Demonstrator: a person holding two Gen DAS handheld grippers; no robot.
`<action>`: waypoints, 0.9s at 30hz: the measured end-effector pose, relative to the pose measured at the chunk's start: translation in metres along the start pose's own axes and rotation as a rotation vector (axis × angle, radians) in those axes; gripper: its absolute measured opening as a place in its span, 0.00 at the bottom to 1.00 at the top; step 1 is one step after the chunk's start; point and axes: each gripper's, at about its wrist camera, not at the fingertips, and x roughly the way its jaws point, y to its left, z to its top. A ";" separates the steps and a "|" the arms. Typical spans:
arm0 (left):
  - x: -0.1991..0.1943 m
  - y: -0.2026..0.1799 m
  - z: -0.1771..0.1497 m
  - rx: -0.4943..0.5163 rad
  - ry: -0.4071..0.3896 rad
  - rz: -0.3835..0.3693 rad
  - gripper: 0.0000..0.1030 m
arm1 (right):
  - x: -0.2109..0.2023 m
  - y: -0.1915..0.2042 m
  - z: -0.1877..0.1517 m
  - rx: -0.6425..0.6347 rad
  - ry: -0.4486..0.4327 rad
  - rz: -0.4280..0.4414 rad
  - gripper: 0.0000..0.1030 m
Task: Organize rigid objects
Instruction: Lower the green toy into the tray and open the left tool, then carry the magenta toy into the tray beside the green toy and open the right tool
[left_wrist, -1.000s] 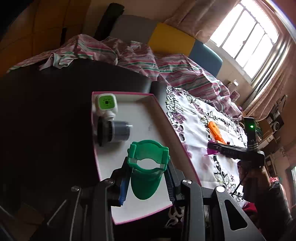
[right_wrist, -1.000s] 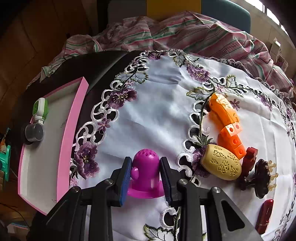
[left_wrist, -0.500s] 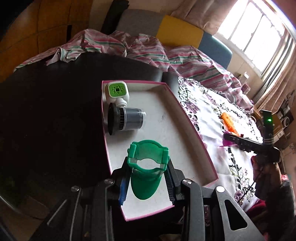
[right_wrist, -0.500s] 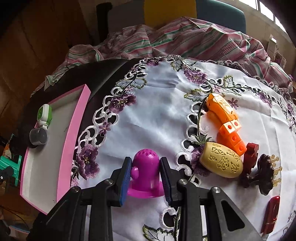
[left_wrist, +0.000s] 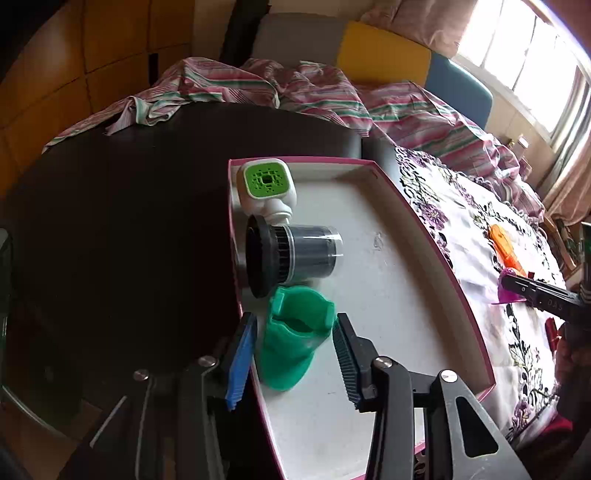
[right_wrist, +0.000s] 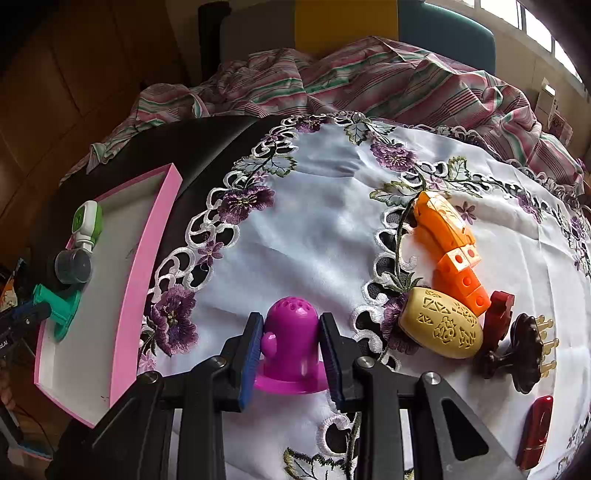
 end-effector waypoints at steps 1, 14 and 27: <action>-0.001 0.000 -0.001 0.005 -0.001 0.001 0.43 | 0.000 0.000 0.000 -0.001 0.000 -0.002 0.30; -0.059 -0.010 -0.009 0.020 -0.127 0.062 0.57 | -0.003 0.001 0.000 0.002 -0.022 -0.023 0.29; -0.077 -0.004 -0.017 -0.003 -0.142 0.070 0.60 | -0.008 0.002 0.001 0.018 -0.056 0.029 0.29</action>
